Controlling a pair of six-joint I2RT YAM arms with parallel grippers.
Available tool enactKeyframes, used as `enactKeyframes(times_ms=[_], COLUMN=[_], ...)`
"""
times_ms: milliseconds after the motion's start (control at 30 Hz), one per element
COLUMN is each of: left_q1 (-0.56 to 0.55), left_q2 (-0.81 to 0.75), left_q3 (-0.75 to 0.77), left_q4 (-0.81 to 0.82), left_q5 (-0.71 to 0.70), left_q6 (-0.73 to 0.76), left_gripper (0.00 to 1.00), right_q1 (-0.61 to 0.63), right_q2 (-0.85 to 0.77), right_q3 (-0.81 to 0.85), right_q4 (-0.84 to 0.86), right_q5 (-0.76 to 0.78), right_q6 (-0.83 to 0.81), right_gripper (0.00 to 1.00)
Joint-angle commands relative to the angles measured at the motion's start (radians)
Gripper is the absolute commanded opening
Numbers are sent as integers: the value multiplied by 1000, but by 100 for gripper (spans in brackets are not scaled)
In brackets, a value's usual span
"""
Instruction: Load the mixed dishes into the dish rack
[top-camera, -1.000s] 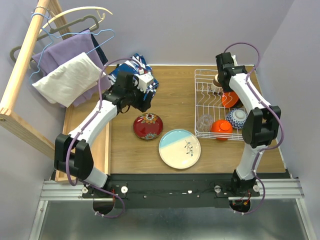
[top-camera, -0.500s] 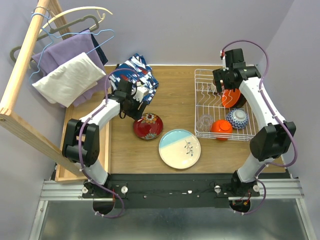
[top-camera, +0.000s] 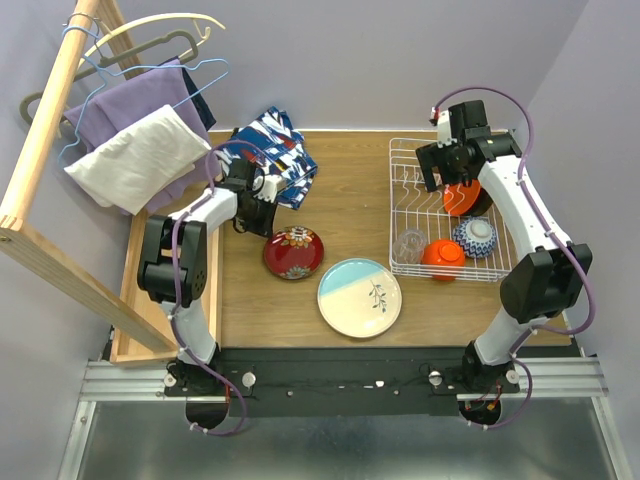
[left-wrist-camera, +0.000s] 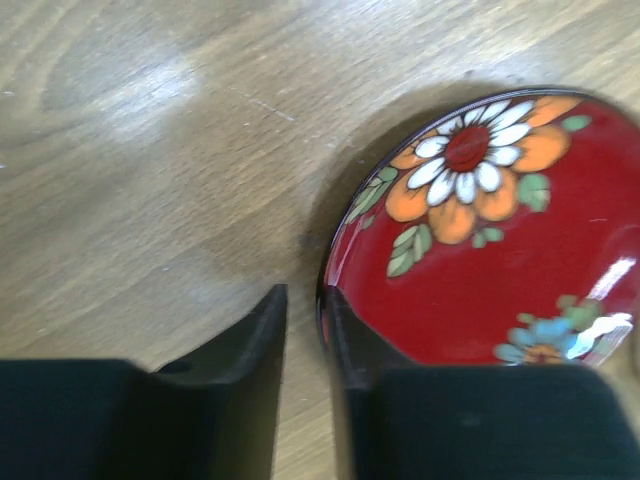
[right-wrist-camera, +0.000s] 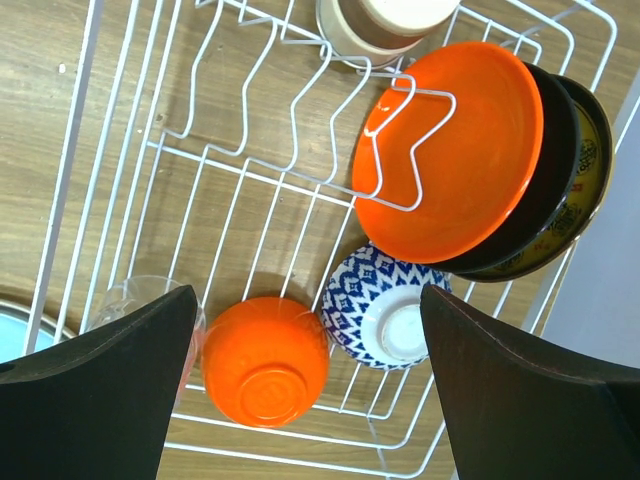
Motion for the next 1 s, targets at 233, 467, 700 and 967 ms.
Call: enactKeyframes(times_ms=[233, 467, 700, 967], left_q1=[48, 43, 10, -29], left_q2=[90, 117, -9, -205], left_q3=[71, 94, 125, 194], left_q4=[-106, -148, -163, -207], left_q5=[263, 309, 273, 228], left_q6=[-19, 1, 39, 113], left_gripper=[26, 3, 0, 0], right_q1=[-5, -5, -3, 1], right_q2=[-34, -25, -2, 128], right_q3=[-23, -18, 52, 201], right_q4=[-24, -33, -76, -184], right_q5=[-73, -110, -352, -811], right_q6=[-18, -22, -74, -219], right_gripper=[100, 100, 99, 69])
